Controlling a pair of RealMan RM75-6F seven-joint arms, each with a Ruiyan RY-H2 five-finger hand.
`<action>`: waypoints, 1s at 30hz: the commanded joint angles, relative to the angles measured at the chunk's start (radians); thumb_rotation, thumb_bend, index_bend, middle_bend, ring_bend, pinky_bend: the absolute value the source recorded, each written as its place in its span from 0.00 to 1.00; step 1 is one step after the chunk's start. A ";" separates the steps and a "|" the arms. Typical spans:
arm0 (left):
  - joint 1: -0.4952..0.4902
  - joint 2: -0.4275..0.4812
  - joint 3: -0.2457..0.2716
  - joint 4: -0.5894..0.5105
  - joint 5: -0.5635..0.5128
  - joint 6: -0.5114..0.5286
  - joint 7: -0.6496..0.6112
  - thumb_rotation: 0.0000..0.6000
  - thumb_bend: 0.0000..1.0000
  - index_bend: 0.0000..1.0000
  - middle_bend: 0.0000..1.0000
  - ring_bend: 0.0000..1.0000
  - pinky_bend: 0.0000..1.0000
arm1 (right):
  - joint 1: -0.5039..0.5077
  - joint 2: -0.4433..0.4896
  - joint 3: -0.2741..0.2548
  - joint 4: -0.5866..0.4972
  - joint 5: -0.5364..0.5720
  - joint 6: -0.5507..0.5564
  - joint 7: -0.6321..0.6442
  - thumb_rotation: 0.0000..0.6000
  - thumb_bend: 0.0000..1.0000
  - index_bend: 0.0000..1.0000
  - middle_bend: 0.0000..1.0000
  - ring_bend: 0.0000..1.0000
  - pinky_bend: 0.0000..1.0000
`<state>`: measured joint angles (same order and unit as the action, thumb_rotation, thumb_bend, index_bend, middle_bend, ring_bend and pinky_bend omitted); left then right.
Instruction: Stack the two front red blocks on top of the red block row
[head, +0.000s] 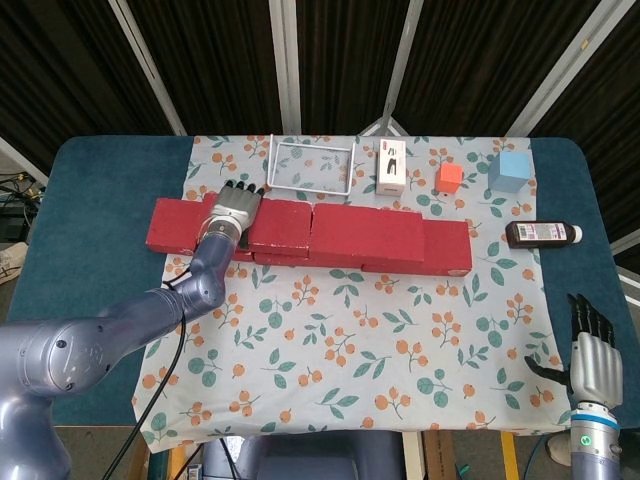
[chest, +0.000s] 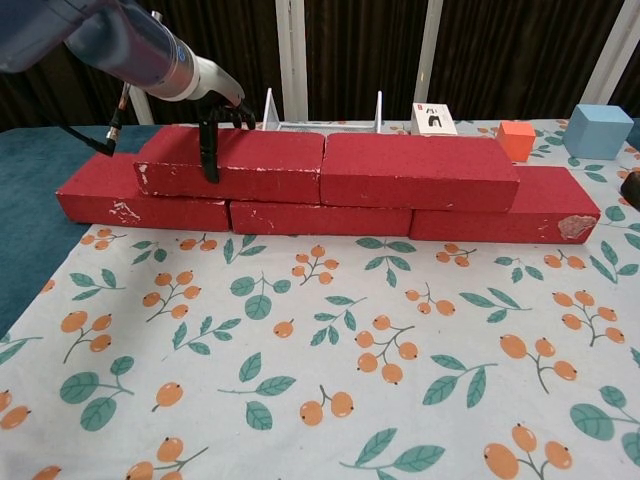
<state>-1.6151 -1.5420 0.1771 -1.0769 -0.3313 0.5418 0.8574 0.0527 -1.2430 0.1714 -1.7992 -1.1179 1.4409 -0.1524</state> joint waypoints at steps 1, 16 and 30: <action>0.001 0.002 -0.005 -0.003 0.000 0.003 0.005 1.00 0.00 0.03 0.00 0.00 0.00 | 0.000 0.000 0.000 0.000 0.001 0.000 0.000 1.00 0.05 0.00 0.00 0.00 0.00; 0.006 0.073 -0.038 -0.089 0.015 0.042 0.033 1.00 0.00 0.00 0.00 0.00 0.00 | 0.001 0.002 0.000 -0.007 0.016 0.000 -0.022 1.00 0.05 0.00 0.00 0.00 0.00; 0.044 0.324 0.000 -0.370 0.072 0.054 0.023 1.00 0.00 0.00 0.00 0.00 0.00 | 0.002 0.003 0.000 -0.013 0.018 0.003 -0.026 1.00 0.05 0.00 0.00 0.00 0.00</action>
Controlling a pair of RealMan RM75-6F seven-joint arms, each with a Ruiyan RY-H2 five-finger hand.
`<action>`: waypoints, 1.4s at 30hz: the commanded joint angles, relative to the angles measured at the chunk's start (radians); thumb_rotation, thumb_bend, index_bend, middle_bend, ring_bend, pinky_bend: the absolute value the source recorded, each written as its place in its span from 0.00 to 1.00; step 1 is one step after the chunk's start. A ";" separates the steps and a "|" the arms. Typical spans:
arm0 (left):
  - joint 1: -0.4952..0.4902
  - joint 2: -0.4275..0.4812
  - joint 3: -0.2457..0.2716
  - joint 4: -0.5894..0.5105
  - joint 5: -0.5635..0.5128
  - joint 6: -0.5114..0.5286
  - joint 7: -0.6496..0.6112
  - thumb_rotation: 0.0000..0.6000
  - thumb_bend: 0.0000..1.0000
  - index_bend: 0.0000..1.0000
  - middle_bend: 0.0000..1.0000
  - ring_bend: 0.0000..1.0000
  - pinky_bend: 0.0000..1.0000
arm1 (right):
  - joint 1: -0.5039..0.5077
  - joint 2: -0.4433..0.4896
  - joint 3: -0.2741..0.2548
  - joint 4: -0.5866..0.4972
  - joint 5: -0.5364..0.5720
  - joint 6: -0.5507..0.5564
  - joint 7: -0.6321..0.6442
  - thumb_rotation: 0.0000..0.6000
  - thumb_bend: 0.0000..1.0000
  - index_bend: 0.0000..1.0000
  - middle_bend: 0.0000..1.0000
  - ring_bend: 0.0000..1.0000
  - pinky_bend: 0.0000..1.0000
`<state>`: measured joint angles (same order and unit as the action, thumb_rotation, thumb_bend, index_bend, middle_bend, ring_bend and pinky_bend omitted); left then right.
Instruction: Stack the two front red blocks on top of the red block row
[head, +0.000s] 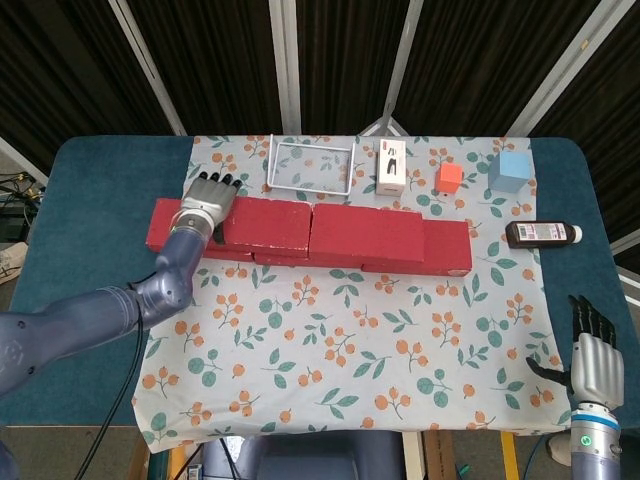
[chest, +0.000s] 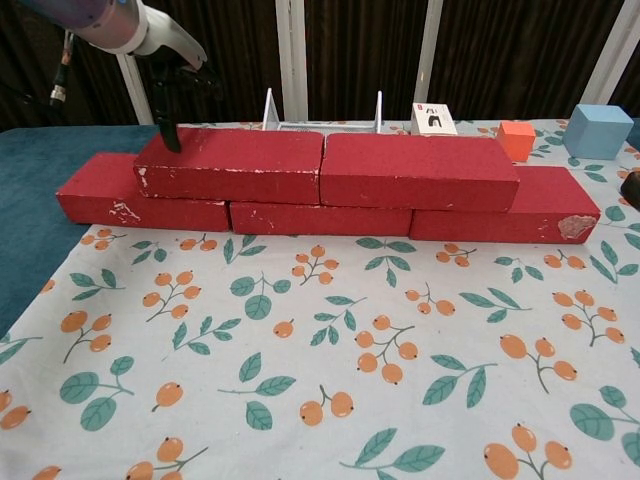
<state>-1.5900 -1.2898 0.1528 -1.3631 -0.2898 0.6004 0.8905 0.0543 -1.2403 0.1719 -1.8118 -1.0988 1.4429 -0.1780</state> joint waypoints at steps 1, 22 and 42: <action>0.026 0.093 0.031 -0.109 0.046 -0.004 -0.017 1.00 0.00 0.00 0.00 0.00 0.00 | 0.000 0.000 -0.001 -0.001 -0.002 0.000 0.002 1.00 0.05 0.00 0.00 0.00 0.00; 0.293 0.203 0.025 -0.156 0.430 -0.022 -0.305 1.00 0.00 0.10 0.06 0.00 0.00 | -0.006 0.004 -0.009 -0.010 -0.024 0.004 0.017 1.00 0.05 0.00 0.00 0.00 0.00; 0.223 0.080 0.086 -0.086 0.402 -0.040 -0.298 1.00 0.00 0.10 0.07 0.00 0.00 | -0.006 0.008 -0.006 -0.007 -0.018 -0.001 0.029 1.00 0.05 0.00 0.00 0.00 0.00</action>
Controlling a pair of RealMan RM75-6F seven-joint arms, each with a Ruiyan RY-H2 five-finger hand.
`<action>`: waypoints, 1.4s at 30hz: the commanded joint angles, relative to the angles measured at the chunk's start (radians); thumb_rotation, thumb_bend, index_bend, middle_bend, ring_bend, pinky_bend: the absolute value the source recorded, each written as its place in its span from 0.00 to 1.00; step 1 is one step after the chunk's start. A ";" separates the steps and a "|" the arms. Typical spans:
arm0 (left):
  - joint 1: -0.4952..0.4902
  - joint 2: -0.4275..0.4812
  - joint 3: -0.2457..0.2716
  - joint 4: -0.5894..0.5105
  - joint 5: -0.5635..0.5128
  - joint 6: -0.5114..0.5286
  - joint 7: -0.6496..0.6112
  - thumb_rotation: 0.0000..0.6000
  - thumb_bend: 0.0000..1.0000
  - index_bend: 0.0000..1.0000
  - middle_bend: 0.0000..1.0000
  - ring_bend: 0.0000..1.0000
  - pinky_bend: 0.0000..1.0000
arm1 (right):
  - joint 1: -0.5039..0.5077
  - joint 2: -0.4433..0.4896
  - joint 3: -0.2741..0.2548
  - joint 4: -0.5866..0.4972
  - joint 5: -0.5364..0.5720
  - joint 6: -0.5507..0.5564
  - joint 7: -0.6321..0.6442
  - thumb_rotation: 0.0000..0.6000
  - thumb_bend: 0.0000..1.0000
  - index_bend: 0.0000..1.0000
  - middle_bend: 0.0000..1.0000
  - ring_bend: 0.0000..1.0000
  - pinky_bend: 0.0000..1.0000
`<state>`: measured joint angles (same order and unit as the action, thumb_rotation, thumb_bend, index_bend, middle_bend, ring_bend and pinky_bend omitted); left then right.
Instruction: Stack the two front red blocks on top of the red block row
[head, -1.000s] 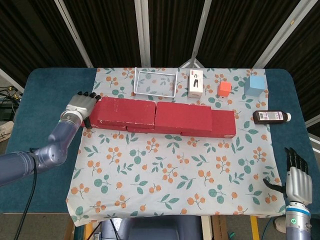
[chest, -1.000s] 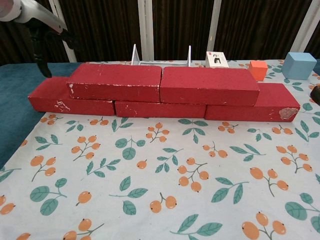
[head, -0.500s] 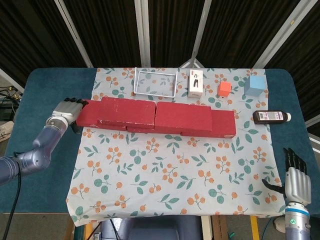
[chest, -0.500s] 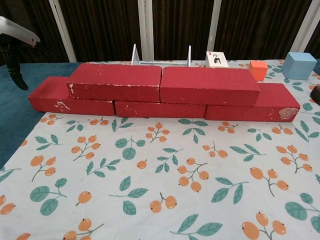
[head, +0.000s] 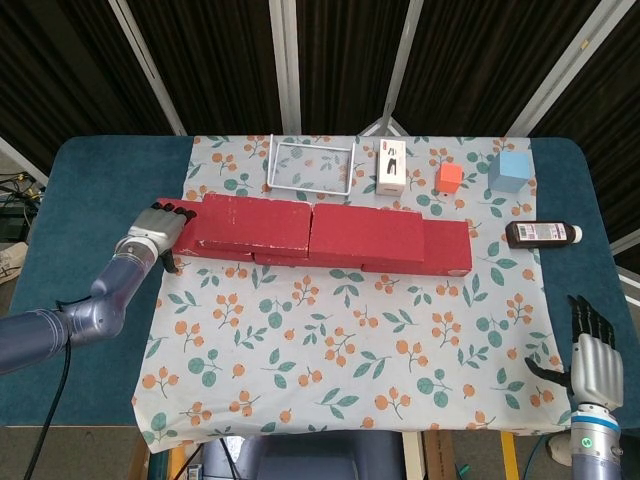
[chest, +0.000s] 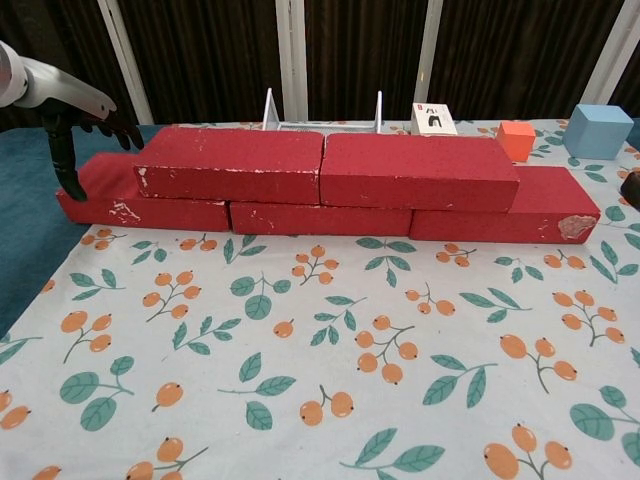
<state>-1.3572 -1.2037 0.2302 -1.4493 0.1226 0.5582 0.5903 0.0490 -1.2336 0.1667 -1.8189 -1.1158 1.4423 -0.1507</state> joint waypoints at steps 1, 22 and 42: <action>-0.013 -0.008 0.011 0.000 -0.014 0.003 0.002 1.00 0.00 0.10 0.07 0.00 0.00 | 0.000 0.001 -0.001 0.000 -0.002 0.000 0.002 1.00 0.05 0.00 0.00 0.00 0.00; -0.061 -0.030 0.050 -0.002 -0.047 0.016 -0.004 1.00 0.00 0.11 0.09 0.00 0.00 | -0.003 0.004 0.000 -0.001 -0.005 0.002 0.010 1.00 0.05 0.00 0.00 0.00 0.00; 0.375 0.179 0.028 -0.367 0.537 0.584 -0.363 1.00 0.00 0.10 0.01 0.00 0.05 | 0.008 0.014 -0.016 0.010 -0.038 -0.031 0.028 1.00 0.05 0.00 0.00 0.00 0.00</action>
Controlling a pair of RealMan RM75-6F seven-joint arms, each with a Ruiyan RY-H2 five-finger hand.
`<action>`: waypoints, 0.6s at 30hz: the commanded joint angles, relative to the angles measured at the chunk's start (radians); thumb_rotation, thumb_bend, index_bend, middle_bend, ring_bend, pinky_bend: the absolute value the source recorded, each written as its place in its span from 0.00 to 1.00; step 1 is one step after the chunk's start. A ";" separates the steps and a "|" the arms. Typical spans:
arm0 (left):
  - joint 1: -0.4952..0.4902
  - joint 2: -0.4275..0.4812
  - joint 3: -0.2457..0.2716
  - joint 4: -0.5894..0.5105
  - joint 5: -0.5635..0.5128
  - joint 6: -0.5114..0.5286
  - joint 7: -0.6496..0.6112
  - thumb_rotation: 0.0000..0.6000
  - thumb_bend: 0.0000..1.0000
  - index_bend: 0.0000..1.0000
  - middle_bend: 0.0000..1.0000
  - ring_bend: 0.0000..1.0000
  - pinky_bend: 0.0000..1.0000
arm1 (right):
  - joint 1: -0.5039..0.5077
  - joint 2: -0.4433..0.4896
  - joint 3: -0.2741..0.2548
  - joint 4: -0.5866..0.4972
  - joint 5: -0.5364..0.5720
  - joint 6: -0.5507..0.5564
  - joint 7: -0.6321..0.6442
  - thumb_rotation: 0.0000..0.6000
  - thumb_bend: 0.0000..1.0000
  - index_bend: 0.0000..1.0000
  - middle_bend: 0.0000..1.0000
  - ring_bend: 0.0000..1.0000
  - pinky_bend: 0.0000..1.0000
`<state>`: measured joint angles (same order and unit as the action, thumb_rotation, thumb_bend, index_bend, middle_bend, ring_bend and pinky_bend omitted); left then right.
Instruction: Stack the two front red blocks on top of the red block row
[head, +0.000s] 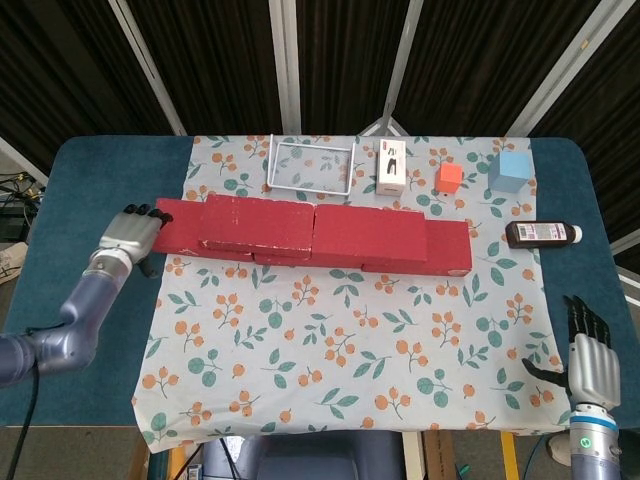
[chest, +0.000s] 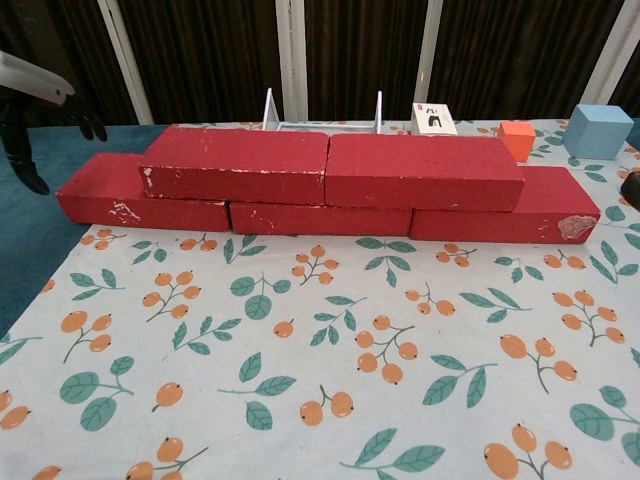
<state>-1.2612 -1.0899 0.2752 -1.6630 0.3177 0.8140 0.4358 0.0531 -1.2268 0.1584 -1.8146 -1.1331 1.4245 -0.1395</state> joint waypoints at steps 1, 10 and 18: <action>0.335 0.053 0.001 -0.156 0.391 0.401 -0.212 1.00 0.00 0.10 0.01 0.00 0.05 | 0.006 0.011 -0.012 0.010 -0.034 -0.019 0.028 1.00 0.05 0.00 0.00 0.00 0.00; 0.704 -0.097 0.045 -0.059 0.651 0.762 -0.264 1.00 0.00 0.07 0.00 0.00 0.04 | 0.017 0.006 -0.042 0.086 -0.172 -0.012 0.090 1.00 0.05 0.00 0.00 0.00 0.00; 0.867 -0.161 0.017 0.051 0.819 0.848 -0.361 1.00 0.00 0.06 0.00 0.00 0.03 | 0.017 0.012 -0.067 0.121 -0.263 0.012 0.114 1.00 0.05 0.00 0.00 0.00 0.00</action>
<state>-0.4243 -1.2309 0.3031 -1.6345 1.1004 1.6415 0.0924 0.0703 -1.2159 0.0964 -1.6978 -1.3885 1.4316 -0.0291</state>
